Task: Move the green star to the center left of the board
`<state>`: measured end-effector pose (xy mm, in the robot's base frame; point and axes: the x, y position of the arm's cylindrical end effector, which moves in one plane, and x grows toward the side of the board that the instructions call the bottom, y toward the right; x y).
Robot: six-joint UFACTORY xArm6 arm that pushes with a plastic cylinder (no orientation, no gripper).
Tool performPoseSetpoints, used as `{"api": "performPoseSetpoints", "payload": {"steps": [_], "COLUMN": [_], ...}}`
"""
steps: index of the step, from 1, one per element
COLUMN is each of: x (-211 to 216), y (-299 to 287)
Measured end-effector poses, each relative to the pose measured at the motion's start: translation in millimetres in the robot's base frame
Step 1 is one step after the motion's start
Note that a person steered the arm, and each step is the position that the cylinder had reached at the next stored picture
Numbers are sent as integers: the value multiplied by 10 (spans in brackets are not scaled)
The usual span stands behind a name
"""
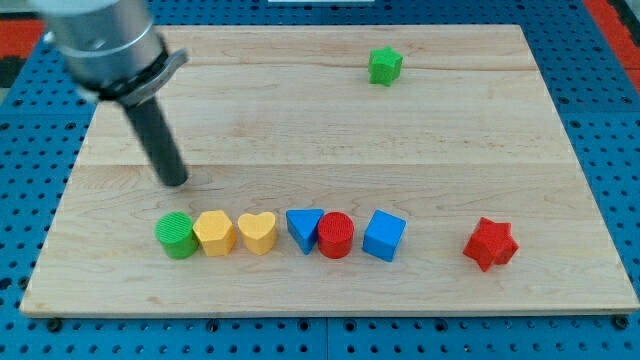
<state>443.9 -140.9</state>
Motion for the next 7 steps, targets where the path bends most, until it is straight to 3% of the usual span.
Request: {"api": "performPoseSetpoints", "payload": {"steps": [2,3,4,6,7], "x": [-905,-1453,-1751,-1457,-1680], "y": [2674,3323,2921,224,134]}}
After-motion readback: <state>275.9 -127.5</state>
